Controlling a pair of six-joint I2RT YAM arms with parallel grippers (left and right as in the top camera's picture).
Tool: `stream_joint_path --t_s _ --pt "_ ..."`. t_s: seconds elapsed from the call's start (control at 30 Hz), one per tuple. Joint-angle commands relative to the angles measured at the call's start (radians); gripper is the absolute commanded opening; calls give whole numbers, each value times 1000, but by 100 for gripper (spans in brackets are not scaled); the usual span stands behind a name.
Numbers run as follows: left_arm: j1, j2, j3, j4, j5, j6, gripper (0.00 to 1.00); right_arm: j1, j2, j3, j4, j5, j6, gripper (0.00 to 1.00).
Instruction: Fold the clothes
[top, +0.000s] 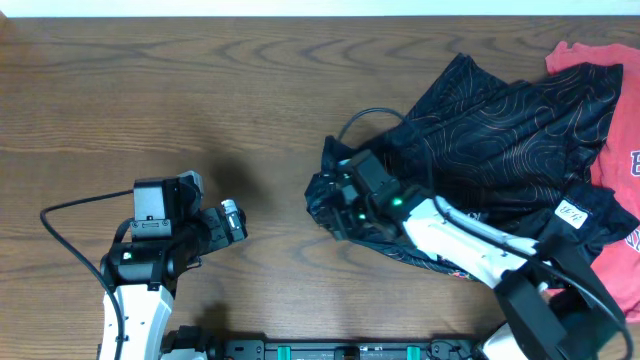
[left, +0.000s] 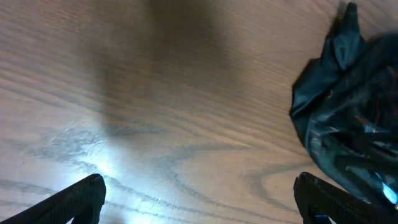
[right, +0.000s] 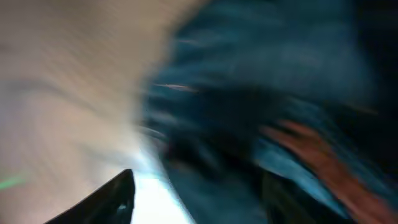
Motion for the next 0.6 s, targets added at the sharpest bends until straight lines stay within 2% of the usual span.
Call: stream_joint_path --t_s 0.0,0.13,0.37,0.57 --pt "5 3 19 18 82 -13 98 -80 -126 19 -58 235 6 71" --pt "-8 33 18 74 179 -13 98 -188 -285 20 -135 295 -1 82" --pt "-132 172 18 182 251 -35 98 -342 -476 20 -301 343 -13 82" --pt "-303 360 18 373 251 -47 98 -443 -542 20 -428 385 -13 84"
